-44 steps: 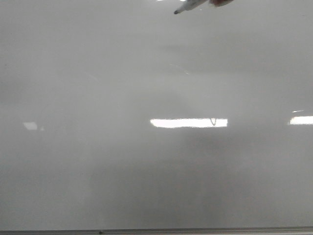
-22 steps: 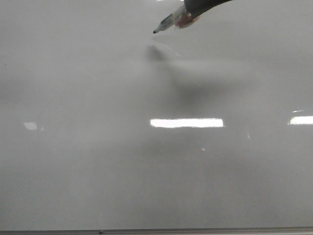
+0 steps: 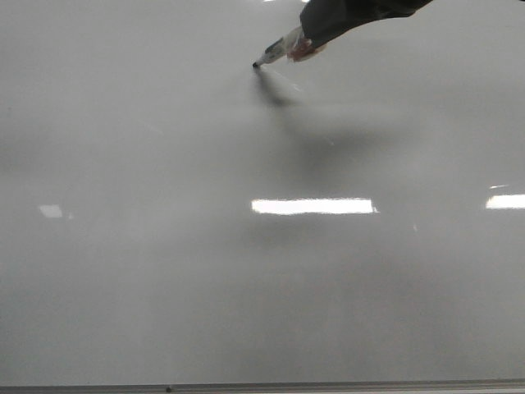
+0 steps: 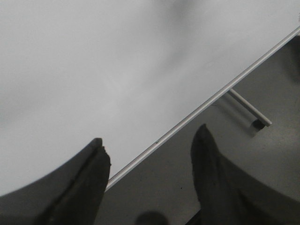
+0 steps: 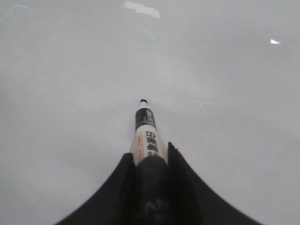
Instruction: Write number 7 on whiteboard
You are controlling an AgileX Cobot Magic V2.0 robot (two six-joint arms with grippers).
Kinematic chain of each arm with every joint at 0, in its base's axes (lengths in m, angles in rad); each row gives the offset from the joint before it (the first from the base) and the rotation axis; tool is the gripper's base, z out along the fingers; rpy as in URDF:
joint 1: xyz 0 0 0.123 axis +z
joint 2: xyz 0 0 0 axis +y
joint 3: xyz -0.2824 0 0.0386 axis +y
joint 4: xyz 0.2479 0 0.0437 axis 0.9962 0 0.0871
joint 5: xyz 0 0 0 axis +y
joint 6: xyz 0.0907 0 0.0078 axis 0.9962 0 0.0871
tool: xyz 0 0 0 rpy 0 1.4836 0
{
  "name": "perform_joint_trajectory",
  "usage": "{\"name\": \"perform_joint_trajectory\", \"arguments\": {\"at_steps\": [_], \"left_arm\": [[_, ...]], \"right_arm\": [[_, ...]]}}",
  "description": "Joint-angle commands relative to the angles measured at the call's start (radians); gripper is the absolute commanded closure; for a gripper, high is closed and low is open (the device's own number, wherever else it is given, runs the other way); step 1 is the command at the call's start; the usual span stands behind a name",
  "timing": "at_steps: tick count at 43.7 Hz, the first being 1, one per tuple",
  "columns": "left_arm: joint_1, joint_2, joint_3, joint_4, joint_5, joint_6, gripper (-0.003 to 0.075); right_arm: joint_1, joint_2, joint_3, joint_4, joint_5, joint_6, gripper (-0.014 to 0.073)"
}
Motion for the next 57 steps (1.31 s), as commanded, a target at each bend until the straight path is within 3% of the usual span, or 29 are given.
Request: {"name": "perform_joint_trajectory", "arguments": {"at_steps": [1, 12, 19, 29, 43, 50, 57], "left_arm": [[0.002, -0.003, -0.025, -0.043, -0.045, -0.011, 0.0332], [0.002, -0.003, -0.025, -0.043, -0.045, -0.011, 0.0332], [0.002, -0.003, -0.025, -0.043, -0.047, -0.011, 0.0332], [0.002, -0.003, -0.025, -0.043, -0.059, -0.009, 0.0332], [0.002, -0.003, -0.025, -0.056, -0.074, 0.011, 0.0332], [-0.028, 0.005, -0.027, -0.22, -0.058, 0.213, 0.0322], [-0.123, 0.063, -0.028, -0.299, -0.051, 0.322, 0.0227]], "right_arm": [[-0.053, -0.058, -0.038, 0.001, -0.026, -0.01, 0.0659], [-0.165, -0.11, -0.038, -0.001, 0.072, -0.054, 0.0659], [-0.163, -0.108, -0.037, -0.001, 0.099, -0.054, 0.0659], [-0.12, -0.031, 0.005, -0.002, 0.254, -0.103, 0.0659], [-0.086, -0.065, 0.042, 0.012, 0.266, -0.115, 0.0659], [-0.064, -0.214, 0.043, 0.012, 0.49, -0.203, 0.0659], [-0.03, -0.372, 0.043, 0.018, 0.772, -0.358, 0.0659]]}}
